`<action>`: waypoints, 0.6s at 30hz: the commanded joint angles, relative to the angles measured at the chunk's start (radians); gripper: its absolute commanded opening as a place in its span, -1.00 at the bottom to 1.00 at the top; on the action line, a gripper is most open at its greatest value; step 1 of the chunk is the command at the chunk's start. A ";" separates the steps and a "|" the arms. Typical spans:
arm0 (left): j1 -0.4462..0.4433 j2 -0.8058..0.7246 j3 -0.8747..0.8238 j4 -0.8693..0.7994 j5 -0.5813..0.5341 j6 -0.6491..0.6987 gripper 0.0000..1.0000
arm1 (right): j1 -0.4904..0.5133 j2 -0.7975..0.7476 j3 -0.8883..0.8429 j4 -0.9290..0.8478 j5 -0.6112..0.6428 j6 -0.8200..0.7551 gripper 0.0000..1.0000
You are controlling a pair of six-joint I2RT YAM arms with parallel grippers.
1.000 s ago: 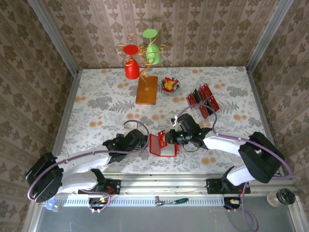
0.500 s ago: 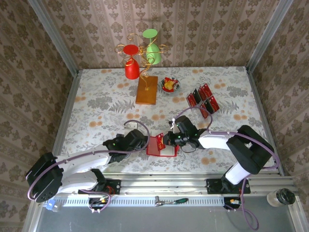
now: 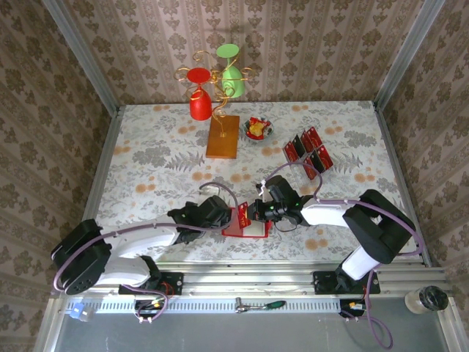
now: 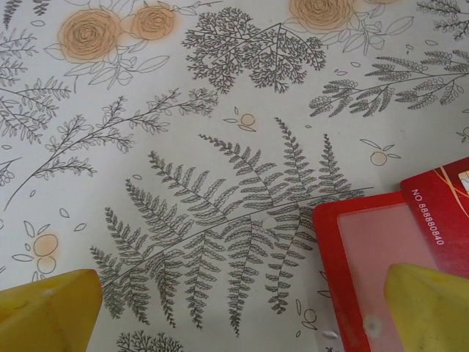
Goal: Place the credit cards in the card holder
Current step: Insert the credit card into the card slot.
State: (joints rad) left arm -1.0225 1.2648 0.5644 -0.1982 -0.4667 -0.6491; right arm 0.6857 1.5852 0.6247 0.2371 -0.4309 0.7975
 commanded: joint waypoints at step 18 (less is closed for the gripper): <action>-0.050 0.064 -0.055 0.010 -0.023 -0.059 1.00 | -0.013 -0.115 0.000 -0.048 0.013 0.016 -1.00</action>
State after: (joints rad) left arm -1.0611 1.3231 0.5236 -0.1722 -0.4686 -0.6773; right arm 0.6785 1.5101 0.6247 0.2211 -0.4320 0.8078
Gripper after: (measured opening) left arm 0.999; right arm 0.044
